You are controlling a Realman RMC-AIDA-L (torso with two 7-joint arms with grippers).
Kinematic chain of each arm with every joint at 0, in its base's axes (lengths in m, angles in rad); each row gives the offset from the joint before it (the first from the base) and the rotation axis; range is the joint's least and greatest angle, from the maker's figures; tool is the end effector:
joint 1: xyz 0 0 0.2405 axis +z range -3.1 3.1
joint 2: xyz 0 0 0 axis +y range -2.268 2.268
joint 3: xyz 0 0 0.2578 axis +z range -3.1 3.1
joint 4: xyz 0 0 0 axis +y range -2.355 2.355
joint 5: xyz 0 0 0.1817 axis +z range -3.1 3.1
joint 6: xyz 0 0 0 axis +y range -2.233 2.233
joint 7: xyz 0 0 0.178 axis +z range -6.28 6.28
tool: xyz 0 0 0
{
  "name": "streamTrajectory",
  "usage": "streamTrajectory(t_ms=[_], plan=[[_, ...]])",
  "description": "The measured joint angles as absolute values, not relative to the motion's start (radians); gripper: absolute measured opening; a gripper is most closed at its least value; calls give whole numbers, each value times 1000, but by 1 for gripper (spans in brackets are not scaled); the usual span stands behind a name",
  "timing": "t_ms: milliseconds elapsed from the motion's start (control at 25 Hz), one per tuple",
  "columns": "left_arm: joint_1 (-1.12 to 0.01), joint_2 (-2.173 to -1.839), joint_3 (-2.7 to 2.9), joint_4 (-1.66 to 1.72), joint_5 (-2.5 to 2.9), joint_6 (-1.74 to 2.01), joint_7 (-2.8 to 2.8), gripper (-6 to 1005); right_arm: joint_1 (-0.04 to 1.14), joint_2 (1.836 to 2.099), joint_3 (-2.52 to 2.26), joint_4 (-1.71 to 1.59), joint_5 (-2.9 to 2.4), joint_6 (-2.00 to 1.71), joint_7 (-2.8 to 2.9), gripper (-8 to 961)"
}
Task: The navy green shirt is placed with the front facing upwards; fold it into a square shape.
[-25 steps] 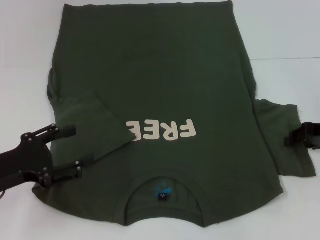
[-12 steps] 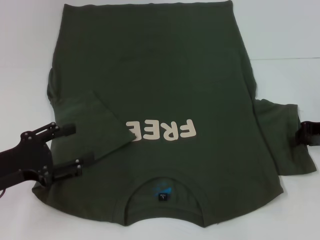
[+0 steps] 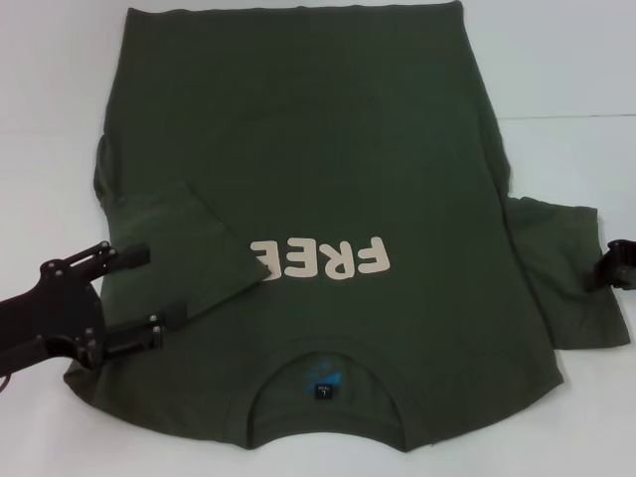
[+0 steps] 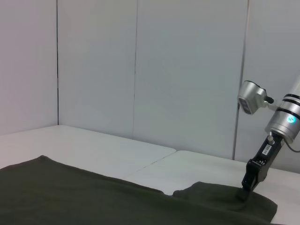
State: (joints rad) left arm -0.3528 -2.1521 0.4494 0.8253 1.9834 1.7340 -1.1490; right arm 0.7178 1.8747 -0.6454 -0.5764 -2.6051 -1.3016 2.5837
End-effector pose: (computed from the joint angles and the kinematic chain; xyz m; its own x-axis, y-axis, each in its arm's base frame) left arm -0.2582 0.2794 0.0037 0.7845 0.1372 0.6047 0.4115 -0.8447 -0.3422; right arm 0.3229 0.3759 0.0324 0.0937 -0.9454 -0.3122 -0.9561 0.0020 -0.2930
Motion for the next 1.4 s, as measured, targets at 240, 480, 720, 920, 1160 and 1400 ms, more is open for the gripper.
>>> streamTrajectory(t_ms=[240, 480, 720, 920, 1160, 1400], plan=[[-353, -2153, 440, 825, 1982, 1736, -1149, 835, 683, 1868, -602, -630, -2603, -1347, 2580, 11], [-353, -2153, 429, 825, 1980, 1741, -1152, 835, 653, 1853, -518, -674, -2597, -1387, 2558, 12], [-353, -2152, 427, 825, 1980, 1743, -1165, 835, 632, 1830, -485, -699, -2553, -1409, 2546, 12], [-353, -2151, 426, 825, 1980, 1744, -1173, 835, 624, 1819, -456, -745, -2514, -1436, 2545, 11], [-352, -2149, 425, 825, 1980, 1746, -1175, 835, 634, 1807, -455, -777, -2433, -1492, 2544, 11], [-349, -2149, 425, 825, 1980, 1744, -1175, 835, 654, 1802, -462, -791, -2375, -1534, 2543, 12]])
